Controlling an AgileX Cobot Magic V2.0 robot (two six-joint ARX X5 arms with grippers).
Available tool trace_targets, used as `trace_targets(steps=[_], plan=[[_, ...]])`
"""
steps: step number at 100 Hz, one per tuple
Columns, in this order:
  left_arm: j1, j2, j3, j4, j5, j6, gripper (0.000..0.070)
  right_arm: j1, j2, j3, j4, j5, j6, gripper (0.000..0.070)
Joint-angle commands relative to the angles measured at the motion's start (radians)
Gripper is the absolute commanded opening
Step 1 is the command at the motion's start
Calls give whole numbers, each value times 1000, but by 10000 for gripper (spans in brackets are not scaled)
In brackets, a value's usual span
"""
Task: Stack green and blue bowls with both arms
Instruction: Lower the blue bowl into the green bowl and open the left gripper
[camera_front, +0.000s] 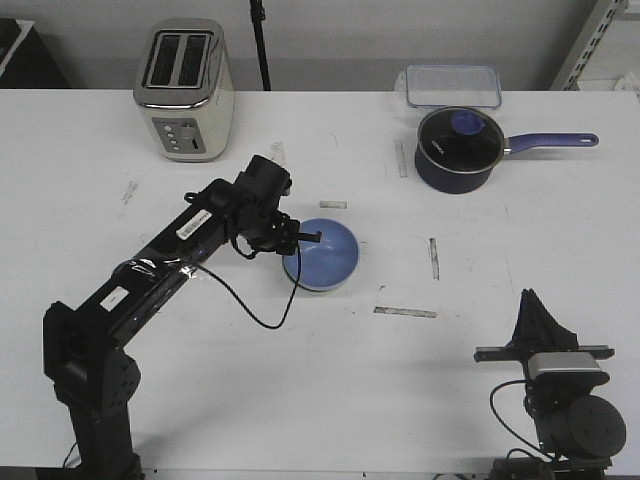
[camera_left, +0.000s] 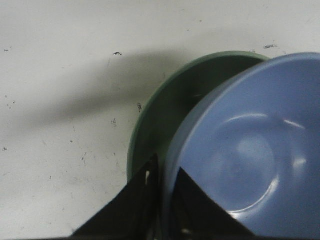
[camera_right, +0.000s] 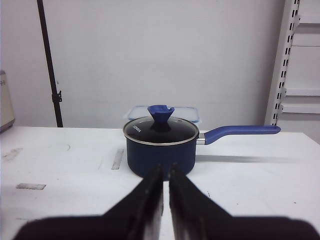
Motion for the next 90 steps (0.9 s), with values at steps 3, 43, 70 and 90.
trace_targets(steps=[3,43,70,90], plan=[[-5,31,30,0,4,-3,7,0,-2,0,13,0,-2,12],[-5,14,33,19,5,-5,231,0,-2,0,13,0,-2,12],[5,-50,32,23,4,-4,247,0,-2,0,13,0,-2,12],[34,-136,-31,107,4,-2,246,0,-2,0,13,0,-2,12]])
